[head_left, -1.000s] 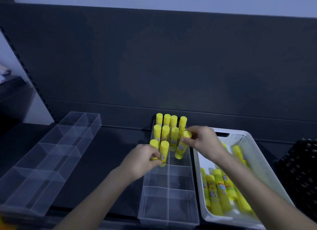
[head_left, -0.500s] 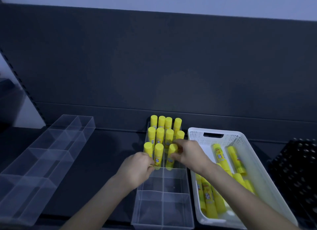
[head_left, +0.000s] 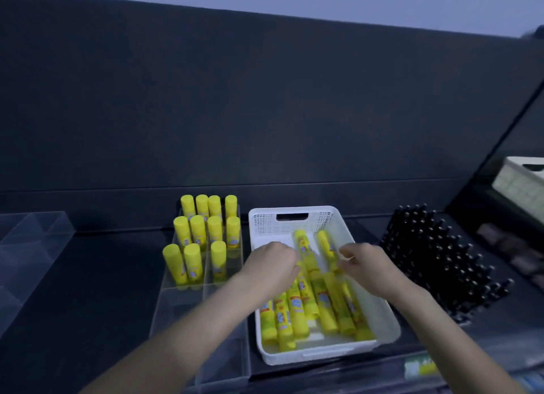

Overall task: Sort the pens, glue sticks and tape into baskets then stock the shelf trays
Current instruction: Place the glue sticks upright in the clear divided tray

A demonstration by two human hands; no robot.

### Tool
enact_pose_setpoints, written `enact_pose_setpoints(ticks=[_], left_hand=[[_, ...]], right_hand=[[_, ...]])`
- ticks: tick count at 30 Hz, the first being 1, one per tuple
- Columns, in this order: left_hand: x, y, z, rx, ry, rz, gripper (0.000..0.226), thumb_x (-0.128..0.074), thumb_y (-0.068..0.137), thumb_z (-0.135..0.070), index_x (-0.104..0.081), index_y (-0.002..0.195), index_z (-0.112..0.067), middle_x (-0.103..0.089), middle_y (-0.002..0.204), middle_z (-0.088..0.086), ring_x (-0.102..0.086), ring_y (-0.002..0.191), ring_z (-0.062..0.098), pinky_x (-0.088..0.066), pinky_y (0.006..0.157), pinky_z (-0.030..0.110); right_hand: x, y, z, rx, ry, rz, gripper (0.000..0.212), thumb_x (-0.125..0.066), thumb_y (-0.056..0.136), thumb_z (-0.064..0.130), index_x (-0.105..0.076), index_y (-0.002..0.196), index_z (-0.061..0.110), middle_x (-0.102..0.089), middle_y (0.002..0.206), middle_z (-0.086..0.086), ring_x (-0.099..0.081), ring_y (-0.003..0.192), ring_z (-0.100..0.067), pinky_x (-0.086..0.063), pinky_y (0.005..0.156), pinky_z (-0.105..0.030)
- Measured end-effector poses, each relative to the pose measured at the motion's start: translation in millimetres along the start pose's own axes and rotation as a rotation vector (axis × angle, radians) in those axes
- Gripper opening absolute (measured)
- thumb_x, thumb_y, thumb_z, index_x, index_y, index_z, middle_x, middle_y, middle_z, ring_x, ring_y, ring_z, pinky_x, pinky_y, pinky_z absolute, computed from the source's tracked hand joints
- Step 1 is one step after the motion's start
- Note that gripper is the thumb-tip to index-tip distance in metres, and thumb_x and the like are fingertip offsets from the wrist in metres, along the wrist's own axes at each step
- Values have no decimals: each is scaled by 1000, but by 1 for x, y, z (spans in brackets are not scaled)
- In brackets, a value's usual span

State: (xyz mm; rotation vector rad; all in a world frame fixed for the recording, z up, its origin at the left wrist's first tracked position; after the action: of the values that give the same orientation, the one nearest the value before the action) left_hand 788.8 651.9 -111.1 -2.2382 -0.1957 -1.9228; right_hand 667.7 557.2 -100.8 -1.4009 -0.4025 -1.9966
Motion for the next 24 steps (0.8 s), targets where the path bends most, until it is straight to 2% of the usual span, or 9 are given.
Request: enact_pose_setpoints(ticks=[2,4,6,12,14,16,18,20,24], left_hand=[[-12,19,0,83,-109,55,28,-41,95,-21,-58,94,1,-59,107,20,-56,101,35,-37,68,33],[-22,39,1,176,-214,98,29,-44,94,-24,-57,95,1,-59,108,21,-57,99,35,-37,68,31],[-30,58,0,256,-277,124,36,-47,94,-33,-58,101,0,-59,113,20,-57,103,35,-41,73,32],[-46,92,-3,402,-373,180,28,-55,90,-21,-57,109,0,-60,118,17,-58,108,30,-46,86,32],[-45,95,2,471,-554,174,20,-59,87,-22,-60,95,-3,-65,99,16,-63,88,28,-51,74,29],[-37,92,9,551,-817,122,16,-58,84,-14,-52,71,-8,-57,67,10,-56,55,21,-49,48,24],[-31,89,21,598,-1014,63,25,-54,82,-6,-42,61,-11,-42,56,7,-45,46,18,-41,43,23],[-23,84,32,594,-986,60,25,-55,81,-6,-41,61,-12,-38,57,5,-41,49,18,-35,49,22],[-31,68,32,457,-519,323,11,-62,77,-17,-52,80,-14,-51,68,-2,-52,60,13,-37,44,20]], right_hand=[[3,2,-1,-12,35,-13,43,-50,89,10,-28,55,25,-32,55,7,-34,71,-23,-35,55,-18],[-2,10,1,-18,7,39,27,-45,90,9,-45,64,16,-51,66,-2,-46,77,-29,-37,60,-22],[-13,21,1,-35,-20,83,15,-43,91,11,-56,91,4,-64,101,-17,-58,98,-34,-43,80,-31],[-42,48,-5,-60,-52,202,31,-43,94,15,-52,120,1,-57,126,-16,-54,117,-27,-42,88,-27],[-46,57,-3,-58,-86,253,32,-49,92,17,-52,121,2,-57,126,-15,-54,116,-28,-43,88,-28],[-46,62,2,-45,-104,290,38,-57,89,24,-53,119,2,-59,123,-13,-55,115,-29,-44,88,-30],[-47,69,4,-60,-107,281,35,-52,92,21,-53,119,1,-58,124,-13,-54,116,-30,-44,90,-31],[-50,79,4,-94,-67,232,30,-44,93,14,-53,118,1,-59,124,-14,-56,114,-30,-45,87,-30],[-59,90,5,-119,11,198,46,-40,92,15,-35,138,11,-57,125,-14,-55,115,-30,-45,86,-32]])
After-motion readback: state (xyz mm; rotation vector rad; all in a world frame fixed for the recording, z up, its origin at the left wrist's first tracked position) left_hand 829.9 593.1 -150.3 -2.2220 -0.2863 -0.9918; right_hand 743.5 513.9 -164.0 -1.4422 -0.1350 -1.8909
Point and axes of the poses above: each hand's wrist, its own y-axis towards the middle knuckle, its own x-axis out of the back of the hand, z = x × y, the point moved 6 cm from there along y, towards the middle knuckle
